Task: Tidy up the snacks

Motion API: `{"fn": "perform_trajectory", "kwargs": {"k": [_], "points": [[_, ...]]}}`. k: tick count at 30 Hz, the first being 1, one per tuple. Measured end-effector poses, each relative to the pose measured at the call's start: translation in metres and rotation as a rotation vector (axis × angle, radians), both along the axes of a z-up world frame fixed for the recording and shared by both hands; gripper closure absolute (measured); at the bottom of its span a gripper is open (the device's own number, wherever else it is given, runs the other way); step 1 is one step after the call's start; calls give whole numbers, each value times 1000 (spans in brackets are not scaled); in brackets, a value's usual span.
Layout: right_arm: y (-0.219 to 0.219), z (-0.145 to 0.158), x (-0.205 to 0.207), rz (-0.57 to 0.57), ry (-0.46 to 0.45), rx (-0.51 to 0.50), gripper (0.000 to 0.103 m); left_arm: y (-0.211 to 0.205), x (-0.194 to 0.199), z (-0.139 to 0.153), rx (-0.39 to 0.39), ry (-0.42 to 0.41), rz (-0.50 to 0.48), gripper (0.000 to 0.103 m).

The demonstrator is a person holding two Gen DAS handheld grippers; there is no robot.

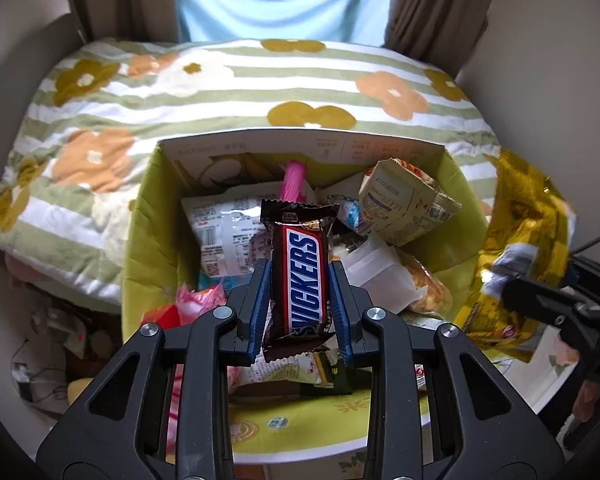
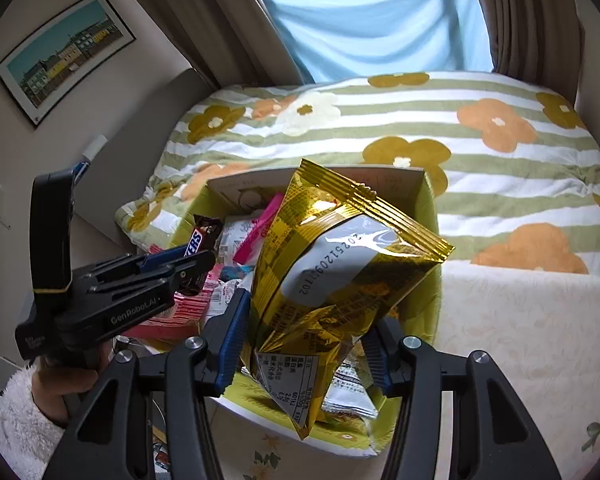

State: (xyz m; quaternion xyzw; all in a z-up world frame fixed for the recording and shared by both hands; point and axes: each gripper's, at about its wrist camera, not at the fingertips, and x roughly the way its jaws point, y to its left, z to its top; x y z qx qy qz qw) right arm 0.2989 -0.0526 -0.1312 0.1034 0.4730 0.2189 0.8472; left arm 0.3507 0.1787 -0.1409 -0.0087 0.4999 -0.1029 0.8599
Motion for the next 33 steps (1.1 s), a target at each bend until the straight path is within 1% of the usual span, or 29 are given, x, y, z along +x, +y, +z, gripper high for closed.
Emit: {"fn": "perform_trajectory", "kwargs": {"k": [1, 2, 3, 4, 5, 7, 9, 12, 17, 20, 22, 24, 25, 27, 30, 33], "points": [[2, -2, 2, 1, 9, -1, 54, 0, 2, -1, 4, 7, -3, 75], [3, -2, 2, 0, 15, 0, 54, -1, 4, -2, 26, 9, 2, 62], [5, -3, 3, 2, 22, 1, 54, -2, 4, -1, 38, 6, 3, 28], [6, -5, 5, 8, 28, 1, 54, -2, 3, 1, 36, -15, 2, 12], [8, -6, 6, 15, 33, -2, 54, -2, 2, 4, 33, -33, 6, 0], [10, -7, 6, 27, 37, -6, 54, 0, -2, 13, 45, -65, 21, 0], [13, -10, 6, 39, 44, -6, 54, 1, -3, 17, 57, -60, 20, 0], [18, -15, 5, 59, 62, 4, 54, 6, -8, 26, 47, -75, 24, 0], [31, -21, 3, 111, 82, 0, 53, 14, -12, 37, 38, -91, 58, 0], [44, -22, 2, 161, 86, 8, 52, 19, -15, 39, 18, -83, 84, 0], [54, -21, 1, 202, 77, 7, 43, 20, -18, 38, 35, -81, 96, 0], [60, -19, -3, 209, 53, -22, 9, 20, -22, 39, 55, -89, 104, 0], [61, -18, -4, 201, 38, -46, 7, 20, -24, 39, 61, -92, 105, 0], [58, -18, -7, 174, 23, -73, 7, 20, -27, 38, 72, -99, 109, 0], [47, -22, -8, 114, 34, -75, 7, 19, -30, 36, 76, -100, 103, 0], [37, -21, -9, 65, 39, -68, 7, 16, -32, 33, 64, -97, 85, 0]]}}
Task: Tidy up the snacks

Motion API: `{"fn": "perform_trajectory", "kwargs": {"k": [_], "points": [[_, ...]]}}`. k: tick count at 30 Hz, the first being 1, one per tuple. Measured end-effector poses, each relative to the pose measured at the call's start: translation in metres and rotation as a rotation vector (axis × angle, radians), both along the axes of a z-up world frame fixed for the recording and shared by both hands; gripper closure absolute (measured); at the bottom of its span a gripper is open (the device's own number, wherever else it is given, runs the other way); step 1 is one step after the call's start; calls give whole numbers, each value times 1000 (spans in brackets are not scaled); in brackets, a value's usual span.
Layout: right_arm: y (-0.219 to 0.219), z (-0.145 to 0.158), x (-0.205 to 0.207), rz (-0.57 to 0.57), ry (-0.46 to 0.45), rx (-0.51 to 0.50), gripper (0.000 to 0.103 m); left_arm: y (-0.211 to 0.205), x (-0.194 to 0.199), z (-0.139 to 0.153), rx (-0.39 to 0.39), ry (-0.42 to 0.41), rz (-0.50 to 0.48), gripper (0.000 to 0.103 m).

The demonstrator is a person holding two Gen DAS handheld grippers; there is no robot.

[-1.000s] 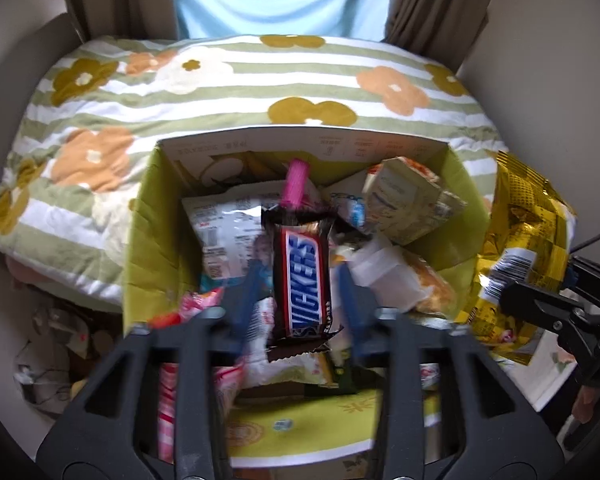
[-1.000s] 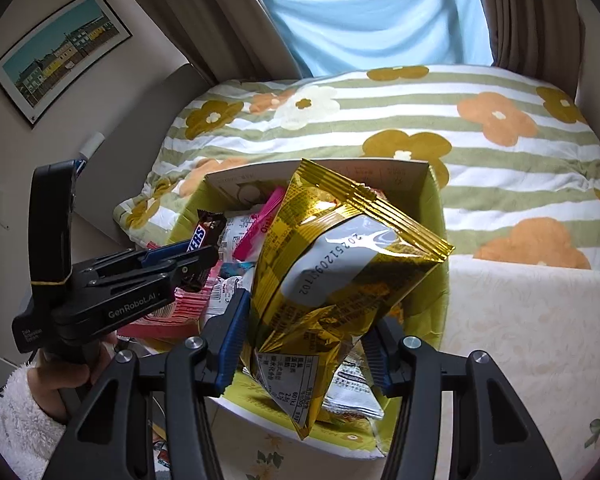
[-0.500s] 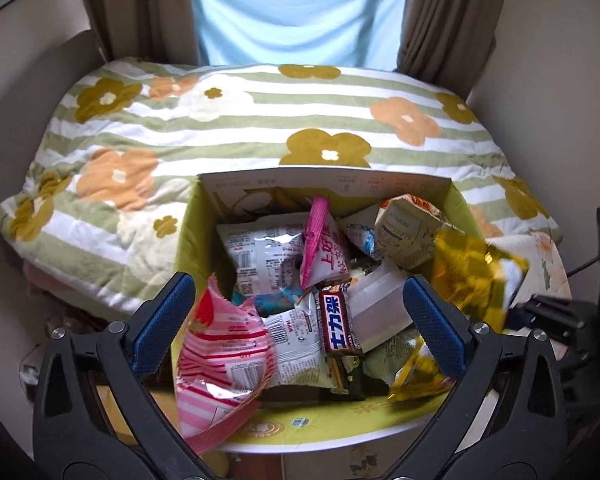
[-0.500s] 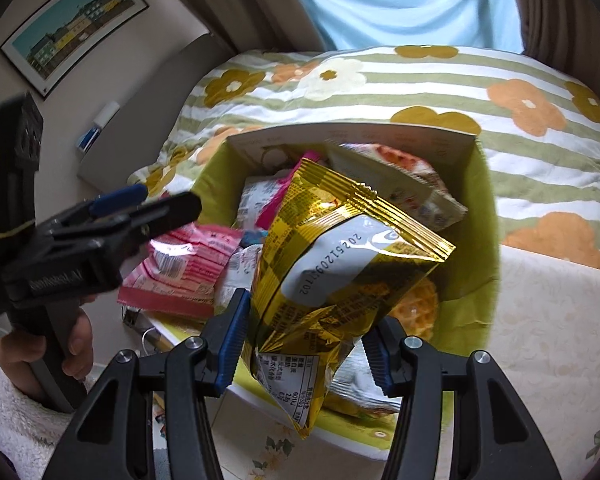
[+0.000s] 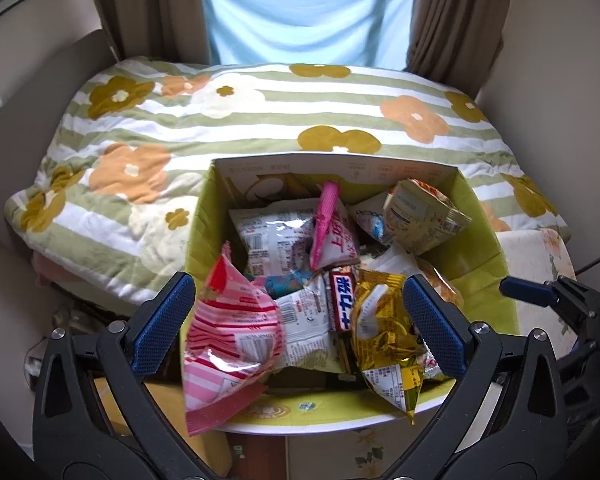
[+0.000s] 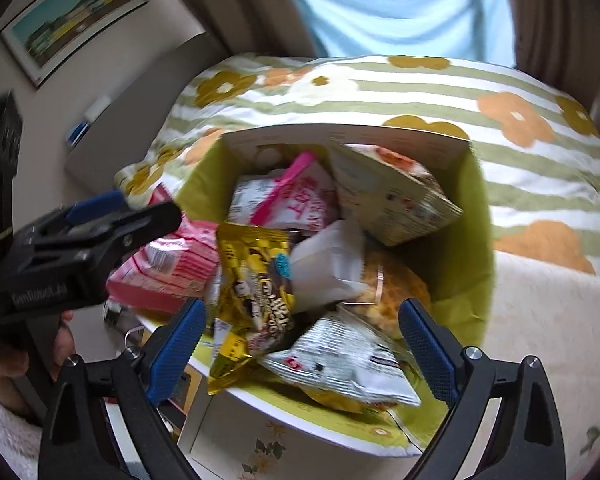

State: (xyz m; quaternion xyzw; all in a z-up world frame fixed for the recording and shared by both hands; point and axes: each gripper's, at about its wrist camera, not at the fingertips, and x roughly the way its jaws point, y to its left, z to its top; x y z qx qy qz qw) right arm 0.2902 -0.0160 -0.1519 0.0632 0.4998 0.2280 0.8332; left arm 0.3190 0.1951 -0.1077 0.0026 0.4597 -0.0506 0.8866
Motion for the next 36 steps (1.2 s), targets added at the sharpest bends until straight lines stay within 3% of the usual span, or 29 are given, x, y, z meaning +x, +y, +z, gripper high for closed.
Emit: {"fn": "perform_trajectory", "kwargs": {"k": [6, 12, 20, 26, 32, 36], "points": [[-19, 9, -7, -83, -23, -21, 7, -2, -6, 6, -29, -17, -2, 0], [-48, 40, -29, -142, -99, -7, 7, -14, -37, 39, -20, -100, 10, 0], [-99, 106, -80, -226, -257, -42, 7, -52, -111, 93, -39, -248, 17, 0], [-138, 147, -152, -309, -386, -132, 7, -82, -182, 118, -50, -338, 26, 0], [-163, 151, -212, -387, -448, -201, 7, -109, -245, 121, -58, -402, 31, 0], [-173, 145, -236, -407, -470, -208, 7, -125, -275, 115, -20, -433, 28, 0]]}}
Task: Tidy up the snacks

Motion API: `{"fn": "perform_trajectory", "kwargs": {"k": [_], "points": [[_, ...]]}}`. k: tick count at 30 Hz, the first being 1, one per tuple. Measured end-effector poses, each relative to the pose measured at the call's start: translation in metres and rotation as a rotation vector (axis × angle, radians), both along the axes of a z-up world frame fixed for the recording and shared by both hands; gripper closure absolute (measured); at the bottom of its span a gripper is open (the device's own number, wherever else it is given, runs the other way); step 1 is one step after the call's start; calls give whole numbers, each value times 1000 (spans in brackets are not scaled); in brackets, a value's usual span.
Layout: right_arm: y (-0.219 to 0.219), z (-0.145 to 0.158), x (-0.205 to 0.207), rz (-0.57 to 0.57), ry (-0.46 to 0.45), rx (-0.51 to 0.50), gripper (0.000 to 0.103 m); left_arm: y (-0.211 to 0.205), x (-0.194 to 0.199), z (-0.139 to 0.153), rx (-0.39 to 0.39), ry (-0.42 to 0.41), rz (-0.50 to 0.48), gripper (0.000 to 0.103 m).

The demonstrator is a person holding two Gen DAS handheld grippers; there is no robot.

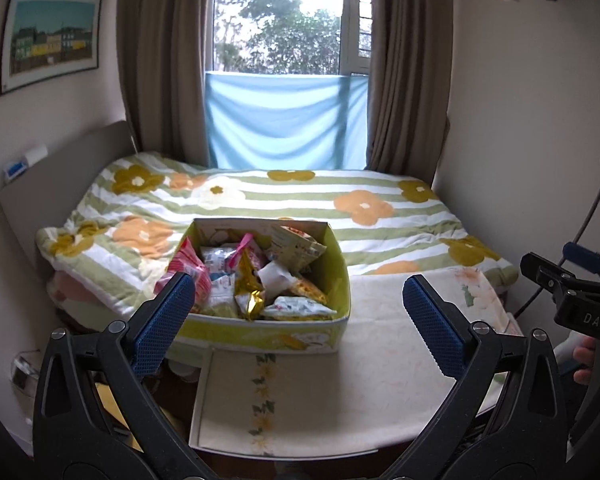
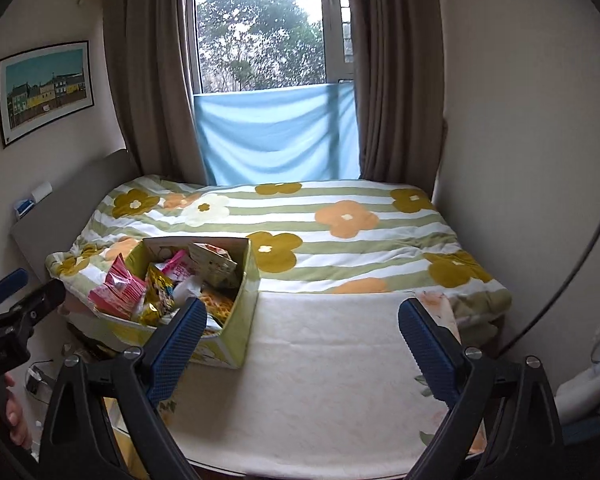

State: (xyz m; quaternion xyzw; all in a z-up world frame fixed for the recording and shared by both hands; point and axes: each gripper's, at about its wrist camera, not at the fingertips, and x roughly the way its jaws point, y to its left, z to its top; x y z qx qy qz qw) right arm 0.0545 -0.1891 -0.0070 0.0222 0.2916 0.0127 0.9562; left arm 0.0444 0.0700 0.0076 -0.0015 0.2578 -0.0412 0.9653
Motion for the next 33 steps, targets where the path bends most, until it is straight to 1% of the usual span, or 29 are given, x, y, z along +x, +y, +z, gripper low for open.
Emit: {"fn": "perform_trajectory", "kwargs": {"k": [4, 10, 19, 33], "points": [[-4, -4, -17, -12, -22, -33, 7, -5, -14, -3, -7, -6, 5, 0], [-8, -5, -30, -21, -31, -24, 7, -8, -21, 2, -11, -17, 0, 0], [-8, -2, -33, -35, -48, -18, 7, -16, -26, 4, 8, -27, -16, 0], [-8, -1, -35, -35, -48, -17, 7, -13, -29, 4, 15, -34, 3, 0]]}}
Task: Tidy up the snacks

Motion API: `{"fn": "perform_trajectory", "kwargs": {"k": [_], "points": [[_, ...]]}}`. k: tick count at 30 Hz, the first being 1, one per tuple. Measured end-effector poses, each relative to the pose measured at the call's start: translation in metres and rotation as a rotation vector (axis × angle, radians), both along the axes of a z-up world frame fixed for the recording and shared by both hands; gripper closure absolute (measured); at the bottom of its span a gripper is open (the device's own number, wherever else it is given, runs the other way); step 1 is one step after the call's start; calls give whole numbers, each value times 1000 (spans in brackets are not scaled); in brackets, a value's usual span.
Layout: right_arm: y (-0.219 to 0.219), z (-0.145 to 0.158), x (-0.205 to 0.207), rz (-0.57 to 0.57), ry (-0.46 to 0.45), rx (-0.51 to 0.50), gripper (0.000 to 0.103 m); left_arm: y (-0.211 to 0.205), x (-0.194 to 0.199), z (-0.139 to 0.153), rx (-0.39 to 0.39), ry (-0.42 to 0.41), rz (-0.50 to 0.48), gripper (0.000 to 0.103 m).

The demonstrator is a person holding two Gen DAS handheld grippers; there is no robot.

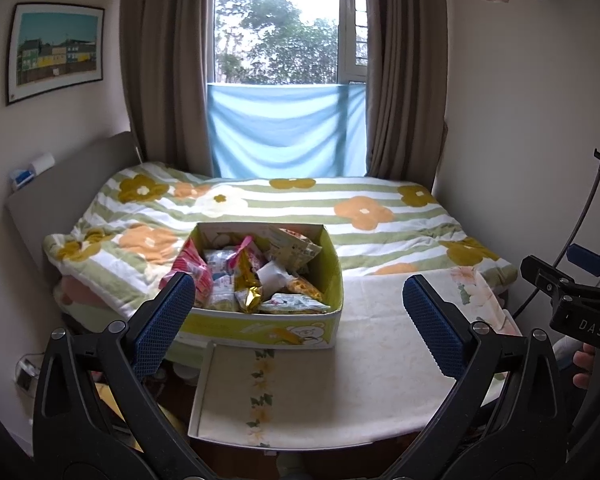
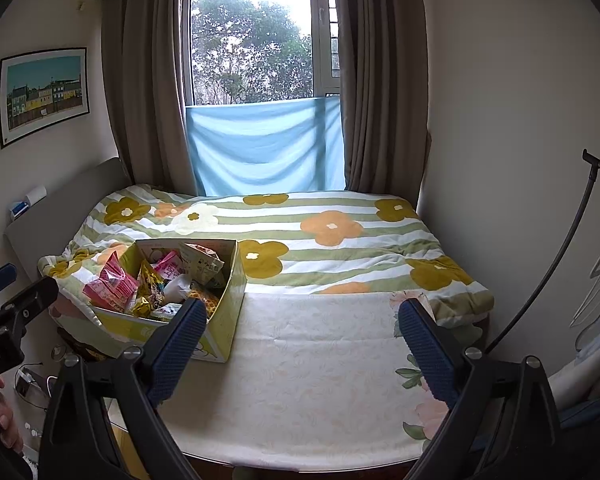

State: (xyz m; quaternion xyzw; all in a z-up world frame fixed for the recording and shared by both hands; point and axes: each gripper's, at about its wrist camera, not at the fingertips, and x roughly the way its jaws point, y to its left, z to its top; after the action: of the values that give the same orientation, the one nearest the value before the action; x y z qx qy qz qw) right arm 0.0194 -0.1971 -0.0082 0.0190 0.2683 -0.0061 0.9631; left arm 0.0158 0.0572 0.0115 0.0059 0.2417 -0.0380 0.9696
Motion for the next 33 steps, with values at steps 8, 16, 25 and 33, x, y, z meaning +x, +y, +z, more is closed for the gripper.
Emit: {"fn": "perform_trajectory", "kwargs": {"k": [8, 16, 25, 33], "points": [[-1, 0, 0, 1, -2, 2, 7, 1, 1, 0, -6, -1, 1, 0], [1, -2, 1, -12, -2, 0, 7, -2, 5, -2, 2, -4, 5, 0], [1, -3, 3, -24, 1, 5, 7, -4, 11, -4, 12, -3, 20, 0], [3, -2, 5, -19, 5, 9, 7, -3, 11, -3, 38, -18, 64, 0]]}}
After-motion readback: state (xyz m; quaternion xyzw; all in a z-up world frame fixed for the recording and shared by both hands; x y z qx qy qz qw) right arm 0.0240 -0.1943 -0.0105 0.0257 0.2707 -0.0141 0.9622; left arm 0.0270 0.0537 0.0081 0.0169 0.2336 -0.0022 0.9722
